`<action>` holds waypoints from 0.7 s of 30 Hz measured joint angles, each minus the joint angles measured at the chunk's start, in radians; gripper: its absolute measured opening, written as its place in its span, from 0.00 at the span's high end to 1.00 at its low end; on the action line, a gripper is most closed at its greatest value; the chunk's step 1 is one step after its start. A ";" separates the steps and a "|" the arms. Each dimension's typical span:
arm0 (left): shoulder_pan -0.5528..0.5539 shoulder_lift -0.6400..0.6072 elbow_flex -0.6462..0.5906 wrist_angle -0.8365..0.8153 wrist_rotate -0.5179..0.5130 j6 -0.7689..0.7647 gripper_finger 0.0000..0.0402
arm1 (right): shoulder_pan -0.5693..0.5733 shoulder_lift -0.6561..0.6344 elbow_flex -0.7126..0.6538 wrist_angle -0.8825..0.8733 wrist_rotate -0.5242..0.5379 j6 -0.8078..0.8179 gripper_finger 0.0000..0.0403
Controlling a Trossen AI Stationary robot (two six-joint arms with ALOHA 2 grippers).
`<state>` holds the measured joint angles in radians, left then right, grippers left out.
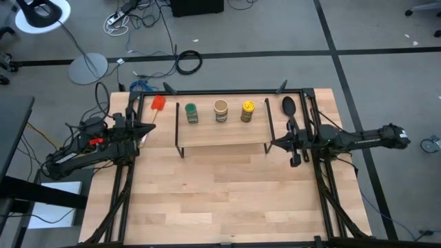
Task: Shelf spices
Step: Return to Home Position
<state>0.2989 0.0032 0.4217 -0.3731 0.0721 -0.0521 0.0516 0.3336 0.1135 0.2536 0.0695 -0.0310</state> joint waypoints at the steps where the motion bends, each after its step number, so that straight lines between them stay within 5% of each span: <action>1: 0.000 0.000 0.000 -0.003 -0.004 0.000 1.00 | -0.018 0.000 0.000 0.000 -0.029 0.000 1.00; 21: 0.000 0.001 0.000 -0.015 -0.042 -0.004 1.00 | -0.226 -0.030 -0.103 0.123 -0.255 0.032 1.00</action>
<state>0.2989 0.0041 0.4217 -0.3886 0.0299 -0.0560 -0.1742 0.3032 0.0101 0.3767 -0.1857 0.0006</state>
